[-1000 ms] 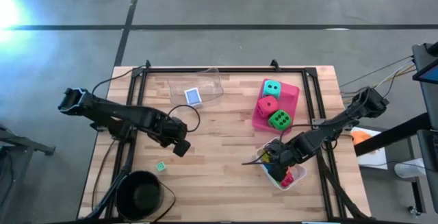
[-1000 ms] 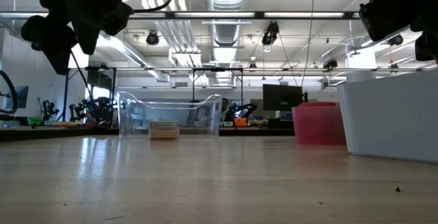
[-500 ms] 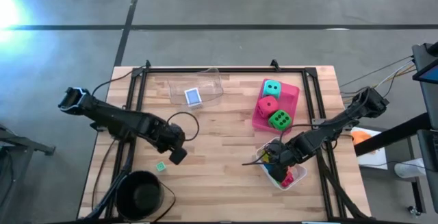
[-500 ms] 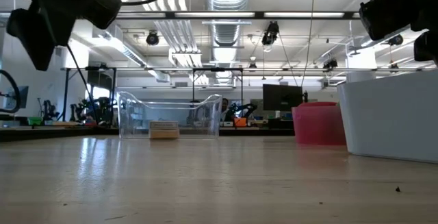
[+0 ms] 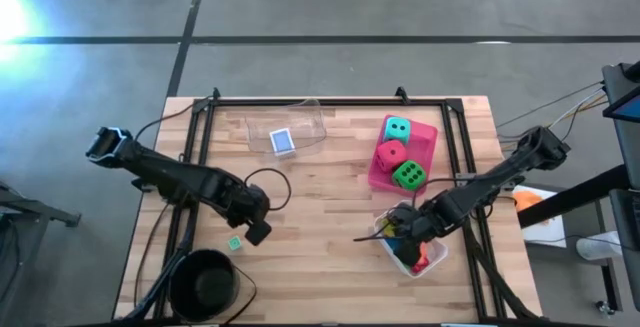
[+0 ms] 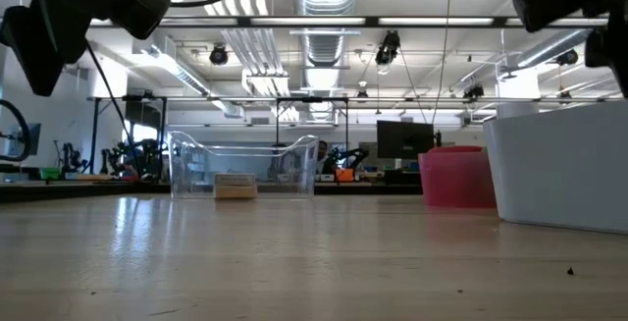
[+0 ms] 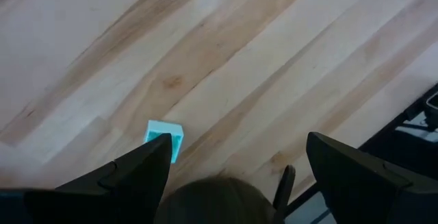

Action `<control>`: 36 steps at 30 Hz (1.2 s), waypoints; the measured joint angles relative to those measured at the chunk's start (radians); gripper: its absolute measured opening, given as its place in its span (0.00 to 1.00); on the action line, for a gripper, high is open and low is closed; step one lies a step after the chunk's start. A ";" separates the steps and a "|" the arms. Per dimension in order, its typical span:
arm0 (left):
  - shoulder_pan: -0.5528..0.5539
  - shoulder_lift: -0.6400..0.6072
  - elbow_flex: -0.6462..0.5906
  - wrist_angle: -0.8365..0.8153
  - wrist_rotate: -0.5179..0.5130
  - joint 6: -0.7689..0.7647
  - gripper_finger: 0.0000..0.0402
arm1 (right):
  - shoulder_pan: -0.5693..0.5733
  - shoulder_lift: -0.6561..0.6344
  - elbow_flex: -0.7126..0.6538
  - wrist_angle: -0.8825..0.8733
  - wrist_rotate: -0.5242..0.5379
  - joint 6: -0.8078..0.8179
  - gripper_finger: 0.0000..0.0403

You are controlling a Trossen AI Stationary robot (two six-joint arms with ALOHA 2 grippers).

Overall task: Pick & Place Toys
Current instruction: Put the light blue game piece into the white bin

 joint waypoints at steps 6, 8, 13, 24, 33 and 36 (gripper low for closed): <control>-0.004 0.072 0.052 -0.045 0.015 0.034 0.85 | 0.000 -0.001 0.108 -0.069 0.042 -0.072 0.78; -0.008 0.103 0.066 -0.059 0.021 0.044 0.85 | 0.000 -0.001 0.137 -0.086 0.061 -0.089 0.78; -0.034 0.164 0.077 -0.091 0.040 0.057 0.85 | 0.000 -0.001 0.200 -0.161 0.108 -0.129 0.78; -0.057 0.249 0.076 -0.132 0.181 -0.060 0.85 | 0.006 -0.007 0.199 -0.201 0.172 -0.213 0.78; -0.053 0.366 0.076 -0.128 0.179 0.084 0.85 | 0.015 -0.007 0.150 -0.195 0.173 -0.244 0.78; -0.053 0.393 0.075 -0.130 0.179 0.129 0.85 | 0.024 -0.007 0.142 -0.195 0.173 -0.246 0.78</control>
